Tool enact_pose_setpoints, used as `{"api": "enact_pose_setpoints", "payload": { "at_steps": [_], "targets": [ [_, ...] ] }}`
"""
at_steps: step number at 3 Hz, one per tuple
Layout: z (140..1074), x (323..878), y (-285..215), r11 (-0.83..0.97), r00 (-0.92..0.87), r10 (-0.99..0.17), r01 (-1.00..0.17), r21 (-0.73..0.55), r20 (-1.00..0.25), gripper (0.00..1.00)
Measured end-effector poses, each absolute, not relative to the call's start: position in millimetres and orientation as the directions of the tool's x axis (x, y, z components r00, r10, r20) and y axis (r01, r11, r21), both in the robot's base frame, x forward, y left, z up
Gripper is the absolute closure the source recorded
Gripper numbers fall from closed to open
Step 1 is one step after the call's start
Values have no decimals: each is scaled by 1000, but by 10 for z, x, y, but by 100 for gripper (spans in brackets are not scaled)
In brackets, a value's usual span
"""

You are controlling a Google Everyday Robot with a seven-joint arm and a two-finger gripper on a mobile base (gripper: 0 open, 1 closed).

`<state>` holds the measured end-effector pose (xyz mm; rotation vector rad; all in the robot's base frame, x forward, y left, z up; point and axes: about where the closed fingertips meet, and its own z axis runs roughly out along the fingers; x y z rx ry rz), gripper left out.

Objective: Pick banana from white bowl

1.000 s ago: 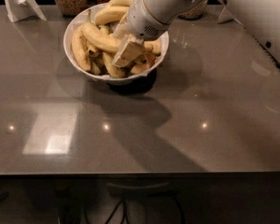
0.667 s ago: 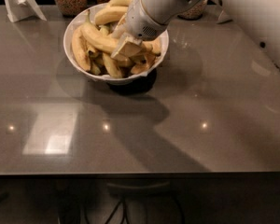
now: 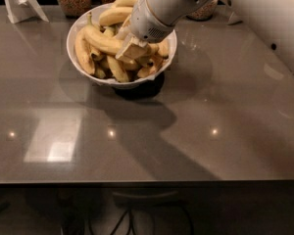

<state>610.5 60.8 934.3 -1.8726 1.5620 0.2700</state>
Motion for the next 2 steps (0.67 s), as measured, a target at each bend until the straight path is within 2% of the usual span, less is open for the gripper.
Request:
{"api": "enact_pose_setpoints", "payload": {
  "at_steps": [2],
  "targets": [
    [9873,5861,237,-14,283,-753,-910,-414,-595,100]
  ]
}}
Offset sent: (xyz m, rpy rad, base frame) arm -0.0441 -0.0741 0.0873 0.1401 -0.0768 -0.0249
